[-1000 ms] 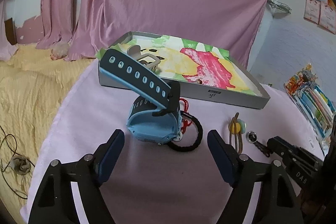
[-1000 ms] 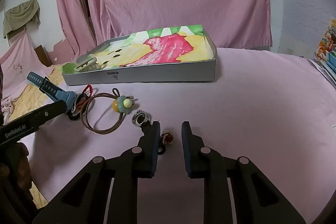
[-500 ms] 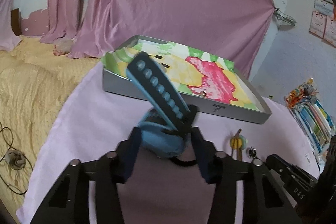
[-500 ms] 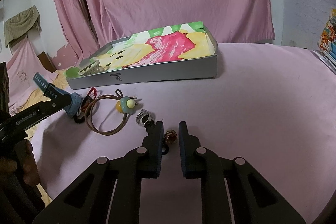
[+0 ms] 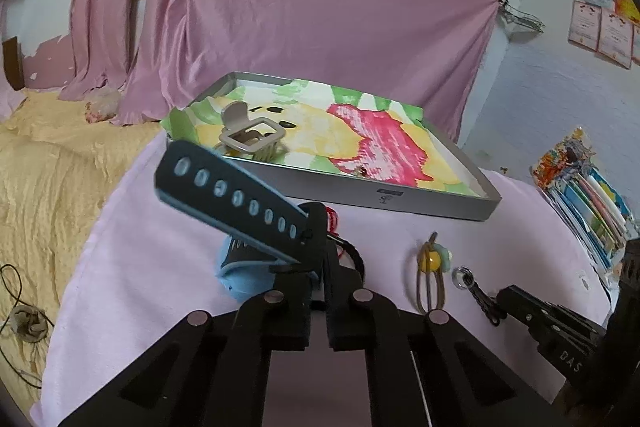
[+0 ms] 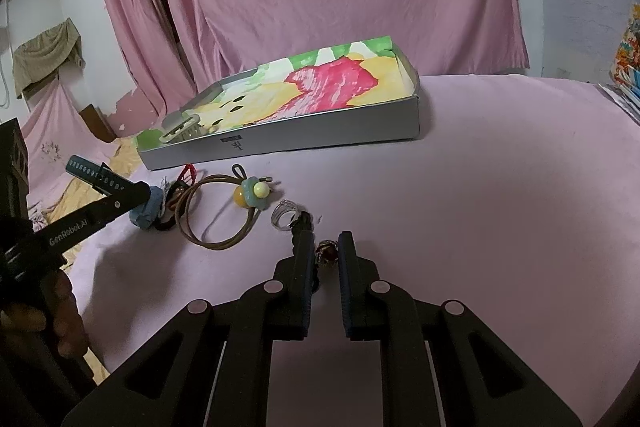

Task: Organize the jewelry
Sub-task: 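Grasp the blue smartwatch with the left tool while the right tool grasps the second red earring, then carry the blue watch with the left tool while the right tool carries the earring to the tray, then lower and release the blue watch in the tray while the right tool drops the earring beside it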

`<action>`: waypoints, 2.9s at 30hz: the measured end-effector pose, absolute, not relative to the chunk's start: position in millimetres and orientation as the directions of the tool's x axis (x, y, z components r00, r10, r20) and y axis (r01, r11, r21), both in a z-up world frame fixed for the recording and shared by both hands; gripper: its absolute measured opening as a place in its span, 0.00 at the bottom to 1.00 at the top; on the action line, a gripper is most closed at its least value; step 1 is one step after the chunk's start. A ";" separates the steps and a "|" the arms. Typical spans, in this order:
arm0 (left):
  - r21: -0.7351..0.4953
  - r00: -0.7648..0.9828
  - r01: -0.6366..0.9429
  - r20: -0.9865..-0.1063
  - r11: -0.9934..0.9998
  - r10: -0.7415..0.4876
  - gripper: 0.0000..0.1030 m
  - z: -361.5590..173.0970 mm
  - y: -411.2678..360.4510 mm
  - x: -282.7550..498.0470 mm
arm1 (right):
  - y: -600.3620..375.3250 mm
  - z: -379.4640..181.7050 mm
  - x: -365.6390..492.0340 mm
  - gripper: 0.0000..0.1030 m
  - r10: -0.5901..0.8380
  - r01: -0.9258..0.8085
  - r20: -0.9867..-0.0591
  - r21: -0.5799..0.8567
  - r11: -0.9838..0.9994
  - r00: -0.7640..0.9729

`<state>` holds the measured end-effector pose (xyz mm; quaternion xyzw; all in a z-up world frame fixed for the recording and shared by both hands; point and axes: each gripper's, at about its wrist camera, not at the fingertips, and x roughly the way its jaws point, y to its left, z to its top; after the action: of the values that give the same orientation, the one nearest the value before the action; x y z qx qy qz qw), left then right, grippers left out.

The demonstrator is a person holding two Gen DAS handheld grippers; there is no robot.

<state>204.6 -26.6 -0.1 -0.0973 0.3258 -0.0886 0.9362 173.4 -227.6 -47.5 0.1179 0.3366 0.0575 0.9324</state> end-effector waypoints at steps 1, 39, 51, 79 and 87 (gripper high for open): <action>-0.238 0.772 0.108 -0.592 0.965 -0.232 0.05 -0.2 -27.4 203.4 | -227.9 -47.5 174.7 0.10 0.191 -0.028 -0.616 0.265 0.964 0.764; -0.213 0.845 0.180 -0.465 0.960 -0.262 0.04 41.9 -23.9 199.2 | -232.1 -12.2 197.7 0.10 0.283 -0.130 -0.511 0.314 0.940 0.812; -0.254 0.818 0.251 -0.460 0.934 -0.345 0.04 51.2 -23.6 254.1 | -227.1 11.6 247.8 0.10 0.292 -0.166 -0.486 0.286 0.944 0.824; -0.349 0.618 0.255 -0.659 0.902 -0.429 0.04 4.9 -36.0 343.1 | -199.4 -30.1 337.3 0.10 0.286 -0.152 -0.689 0.250 0.956 0.666; -0.348 0.612 0.242 -0.669 0.906 -0.421 0.04 2.0 -34.4 344.4 | -197.2 -31.4 339.3 0.10 0.281 -0.152 -0.701 0.241 0.958 0.655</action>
<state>344.4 -34.4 2.0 -0.1119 0.3992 -0.1861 0.8908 339.3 -197.2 -31.4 0.0807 0.3975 0.1194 0.9062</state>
